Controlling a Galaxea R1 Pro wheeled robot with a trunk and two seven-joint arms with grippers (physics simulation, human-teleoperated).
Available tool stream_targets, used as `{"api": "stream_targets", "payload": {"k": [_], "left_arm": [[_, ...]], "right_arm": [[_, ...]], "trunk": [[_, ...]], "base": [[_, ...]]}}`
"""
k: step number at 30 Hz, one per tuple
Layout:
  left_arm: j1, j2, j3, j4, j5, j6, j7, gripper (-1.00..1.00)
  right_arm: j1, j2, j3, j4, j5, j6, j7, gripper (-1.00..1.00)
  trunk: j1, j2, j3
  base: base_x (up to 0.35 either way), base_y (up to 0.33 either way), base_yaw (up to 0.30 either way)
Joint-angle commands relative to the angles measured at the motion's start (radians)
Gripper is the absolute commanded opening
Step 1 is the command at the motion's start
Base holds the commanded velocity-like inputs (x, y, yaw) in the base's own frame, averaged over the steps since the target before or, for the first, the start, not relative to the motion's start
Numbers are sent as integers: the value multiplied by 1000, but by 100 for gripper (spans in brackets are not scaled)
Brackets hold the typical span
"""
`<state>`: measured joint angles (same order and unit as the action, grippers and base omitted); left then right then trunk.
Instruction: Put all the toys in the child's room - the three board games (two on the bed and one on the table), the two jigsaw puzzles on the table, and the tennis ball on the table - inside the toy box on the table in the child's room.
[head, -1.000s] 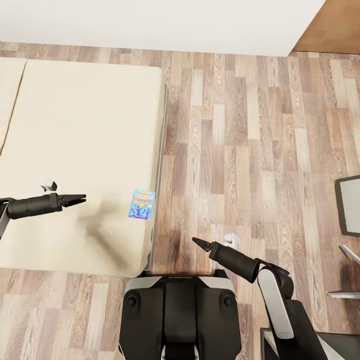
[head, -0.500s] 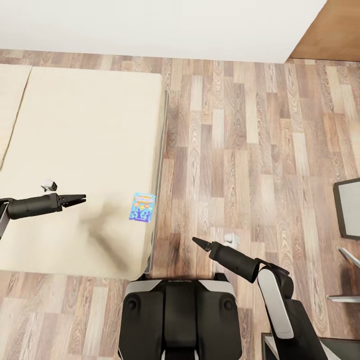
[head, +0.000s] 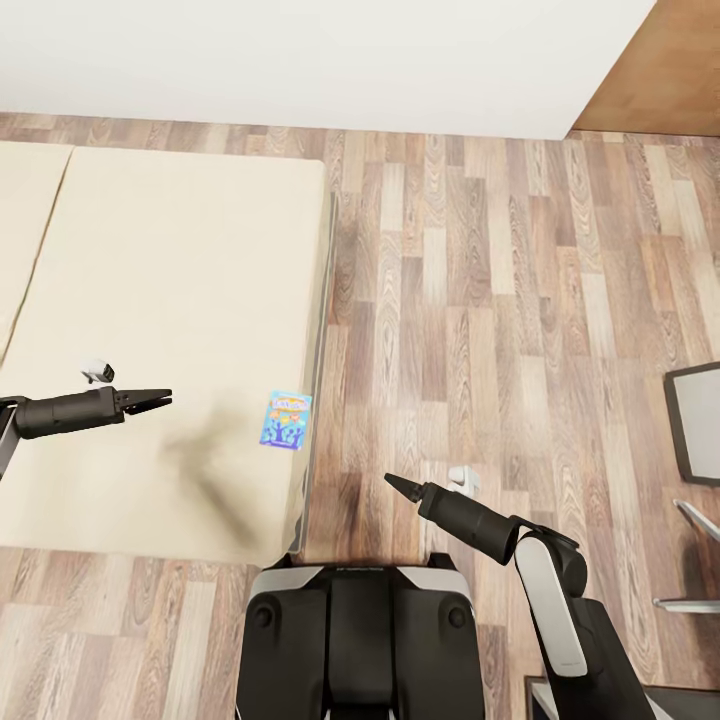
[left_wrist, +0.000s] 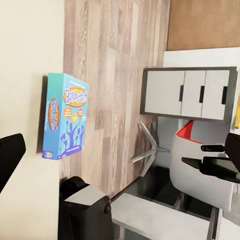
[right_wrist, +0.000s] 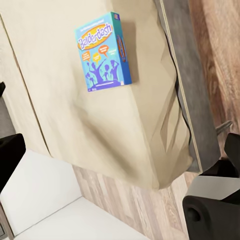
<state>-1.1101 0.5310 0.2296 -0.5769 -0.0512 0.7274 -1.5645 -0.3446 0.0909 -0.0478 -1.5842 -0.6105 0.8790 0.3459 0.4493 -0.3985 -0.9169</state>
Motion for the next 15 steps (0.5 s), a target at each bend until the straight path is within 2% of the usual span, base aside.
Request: {"api": "stream_targets", "payload": {"k": [1,15], "left_arm": [[-1,0,2,0,-6,11,-6,100],[17,0,4,0,-1,11,-6,100]], "right_arm": [[0,1,-3,0,5,6,7,100],[0,1,-3,-1,5,6,7,100]], "trunk": [[1,-1,1],[1,-1,24]], "base": [[0,0,0],[-59,0,0]]}}
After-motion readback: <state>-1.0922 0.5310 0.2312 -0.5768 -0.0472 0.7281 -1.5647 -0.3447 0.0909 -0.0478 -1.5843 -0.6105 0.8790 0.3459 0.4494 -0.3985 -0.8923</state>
